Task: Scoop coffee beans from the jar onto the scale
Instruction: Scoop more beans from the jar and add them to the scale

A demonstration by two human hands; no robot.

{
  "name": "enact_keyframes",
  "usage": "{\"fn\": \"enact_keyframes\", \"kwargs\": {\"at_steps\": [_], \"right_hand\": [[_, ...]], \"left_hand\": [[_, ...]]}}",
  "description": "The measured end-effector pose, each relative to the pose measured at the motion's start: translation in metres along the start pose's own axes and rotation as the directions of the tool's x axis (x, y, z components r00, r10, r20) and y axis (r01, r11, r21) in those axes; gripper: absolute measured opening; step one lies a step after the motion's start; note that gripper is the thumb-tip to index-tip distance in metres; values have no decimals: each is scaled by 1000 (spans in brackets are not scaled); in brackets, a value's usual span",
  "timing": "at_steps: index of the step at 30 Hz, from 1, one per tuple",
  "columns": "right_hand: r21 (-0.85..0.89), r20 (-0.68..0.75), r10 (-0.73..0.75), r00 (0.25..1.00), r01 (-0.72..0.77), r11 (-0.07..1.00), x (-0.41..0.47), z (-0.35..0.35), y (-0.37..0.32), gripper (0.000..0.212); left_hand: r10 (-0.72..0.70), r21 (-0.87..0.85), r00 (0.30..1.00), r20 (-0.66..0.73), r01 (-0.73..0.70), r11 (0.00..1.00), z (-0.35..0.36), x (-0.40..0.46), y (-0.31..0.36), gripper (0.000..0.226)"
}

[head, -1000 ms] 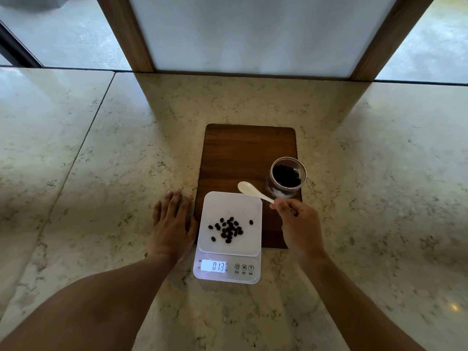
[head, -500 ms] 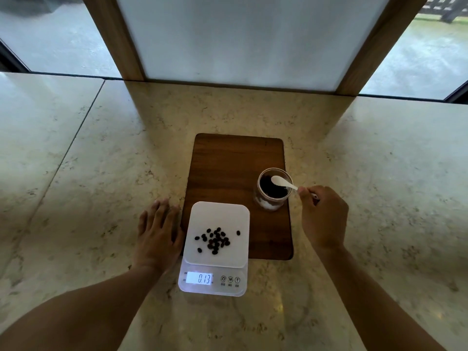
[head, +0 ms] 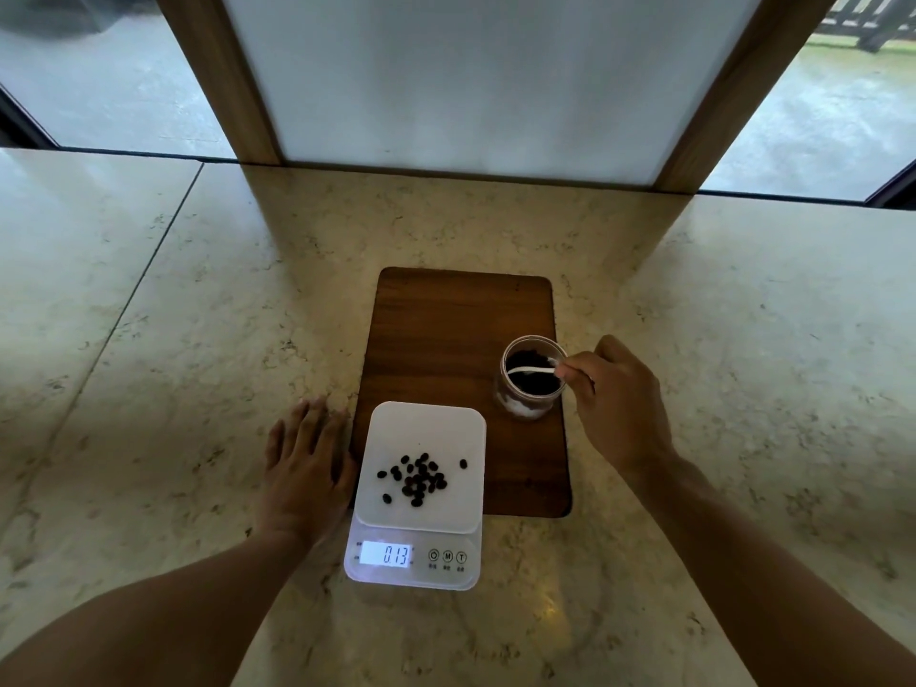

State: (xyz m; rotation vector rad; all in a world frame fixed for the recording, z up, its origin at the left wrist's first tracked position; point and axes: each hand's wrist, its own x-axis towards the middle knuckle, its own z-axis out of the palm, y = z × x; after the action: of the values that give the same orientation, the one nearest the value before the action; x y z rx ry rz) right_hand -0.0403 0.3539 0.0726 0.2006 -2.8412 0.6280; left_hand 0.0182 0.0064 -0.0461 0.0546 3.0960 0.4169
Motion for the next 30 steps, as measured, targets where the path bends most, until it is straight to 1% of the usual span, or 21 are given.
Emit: {"fn": "enact_keyframes", "kwargs": {"at_steps": [3,7,10,13,17,20,24,30], "right_hand": [[-18,-27,0,1000,-1,1000,3,-4,-1,12],[-41,-61,60,996,-63,997,10,-2,-7,15],[-30,-9,102,995,-102,994,7,2,-11,17],[-44,26,85,996,-84,995,1,1,-9,17],[-76,-27,103,994,-105,992,7,-8,-1,16],[-109,-52,159,986,-164,980,15,-8,0,19],[-164,-4,259,966,-256,953,14,1,0,25],[-164,73,343,937,-328,930,14,11,-3,30]], "left_hand": [[-5,1,1000,4,5,1000,0,0,0,66],[3,7,1000,2,-3,1000,4,1,-3,64],[-4,-4,1000,-5,4,1000,6,1,-4,62],[1,0,1000,-14,-1,1000,7,0,-5,61],[-8,0,1000,-10,8,1000,7,1,-4,61],[-6,-2,1000,-9,6,1000,6,0,-3,62],[-5,-5,1000,-8,5,1000,4,0,-1,64],[-4,-10,1000,-13,4,1000,5,0,-2,63]]}}
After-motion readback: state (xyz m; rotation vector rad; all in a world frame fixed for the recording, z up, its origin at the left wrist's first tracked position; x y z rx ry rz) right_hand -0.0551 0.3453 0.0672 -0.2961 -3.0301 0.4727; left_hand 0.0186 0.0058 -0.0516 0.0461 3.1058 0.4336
